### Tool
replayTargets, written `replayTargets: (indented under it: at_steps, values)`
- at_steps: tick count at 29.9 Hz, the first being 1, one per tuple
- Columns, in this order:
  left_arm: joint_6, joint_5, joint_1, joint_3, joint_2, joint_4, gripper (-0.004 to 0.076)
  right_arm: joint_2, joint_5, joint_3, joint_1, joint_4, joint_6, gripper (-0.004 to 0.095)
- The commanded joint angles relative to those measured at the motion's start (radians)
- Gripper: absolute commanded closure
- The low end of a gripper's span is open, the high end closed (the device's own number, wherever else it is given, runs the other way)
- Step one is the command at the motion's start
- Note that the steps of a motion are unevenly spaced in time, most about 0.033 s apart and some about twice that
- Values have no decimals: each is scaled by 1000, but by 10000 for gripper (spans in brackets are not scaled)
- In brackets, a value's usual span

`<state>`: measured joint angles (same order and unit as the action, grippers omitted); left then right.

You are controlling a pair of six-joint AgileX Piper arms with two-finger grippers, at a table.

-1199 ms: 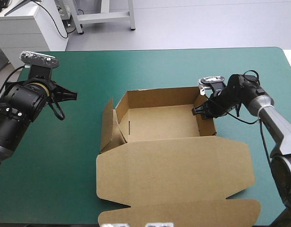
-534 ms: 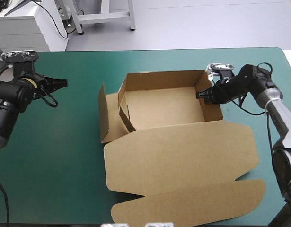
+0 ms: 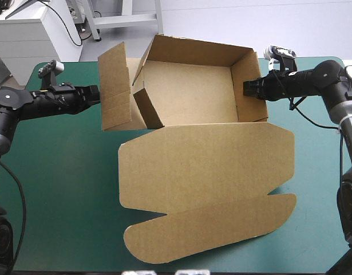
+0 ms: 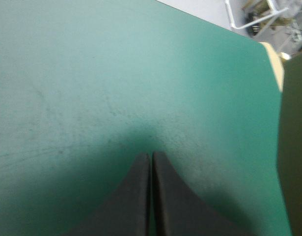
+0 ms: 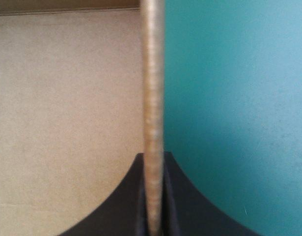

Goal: Fold the box

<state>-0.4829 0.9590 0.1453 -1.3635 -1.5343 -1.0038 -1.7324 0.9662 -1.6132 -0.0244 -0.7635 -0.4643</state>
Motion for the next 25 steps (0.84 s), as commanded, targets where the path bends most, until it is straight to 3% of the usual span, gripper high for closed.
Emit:
replayTargets:
  at_steps: [1,4,9,14,19,25]
  values:
    - [-78,29,1,-25,17,-195,731,56,-33,-37,-6,-81,-10,927]
    - [-105,44,1,-25,17,-251,731,56,-63,-37,-1,-84,-10,928]
    - [-158,174,1,-25,17,-361,731,56,-115,-37,56,-67,-13,927]
    - [-188,310,1,-25,39,-402,731,56,-214,-37,128,56,72,926]
    - [-199,330,1,-25,94,-398,731,56,-230,-37,189,133,129,927]
    - [-183,330,1,-25,147,-280,731,56,-269,-37,241,143,169,926]
